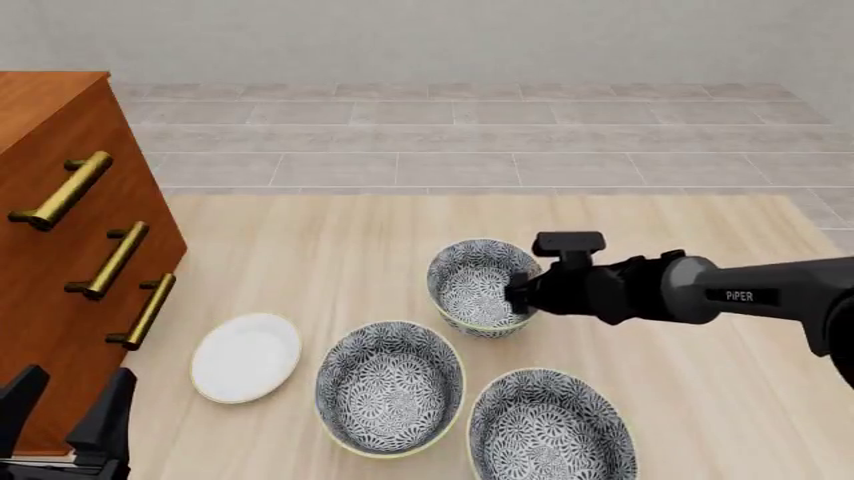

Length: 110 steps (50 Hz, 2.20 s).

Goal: Stack the bowl at the front on the bowl in the middle.

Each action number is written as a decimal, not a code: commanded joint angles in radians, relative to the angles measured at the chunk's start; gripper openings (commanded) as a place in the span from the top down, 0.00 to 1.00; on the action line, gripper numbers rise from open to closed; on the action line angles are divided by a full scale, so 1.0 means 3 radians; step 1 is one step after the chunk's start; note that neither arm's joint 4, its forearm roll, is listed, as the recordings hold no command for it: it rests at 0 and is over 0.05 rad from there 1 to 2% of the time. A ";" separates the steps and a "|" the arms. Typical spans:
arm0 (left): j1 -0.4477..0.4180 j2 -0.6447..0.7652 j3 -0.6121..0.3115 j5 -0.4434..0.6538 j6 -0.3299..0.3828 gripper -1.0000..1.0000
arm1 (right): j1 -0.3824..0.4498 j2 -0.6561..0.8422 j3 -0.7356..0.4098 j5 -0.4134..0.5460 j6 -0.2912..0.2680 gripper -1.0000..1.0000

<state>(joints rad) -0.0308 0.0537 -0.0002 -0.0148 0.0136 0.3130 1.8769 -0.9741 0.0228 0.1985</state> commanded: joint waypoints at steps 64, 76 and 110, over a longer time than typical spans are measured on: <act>-0.0034 -0.0031 0.0000 0.0039 0.0009 0.00 | -0.0104 -0.0990 0.0028 0.0254 0.0054 1.00; -0.0030 0.0014 0.0000 0.0007 -0.0025 0.00 | -0.0048 -0.1241 0.0103 0.0319 0.0069 1.00; -0.0099 -0.0169 -0.0001 0.0115 0.0012 0.00 | 0.0577 -0.1489 0.0141 0.0467 0.0189 1.00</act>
<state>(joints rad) -0.0601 0.0072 -0.0004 0.0175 0.0209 0.4351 1.4536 -0.9291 0.1523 0.2488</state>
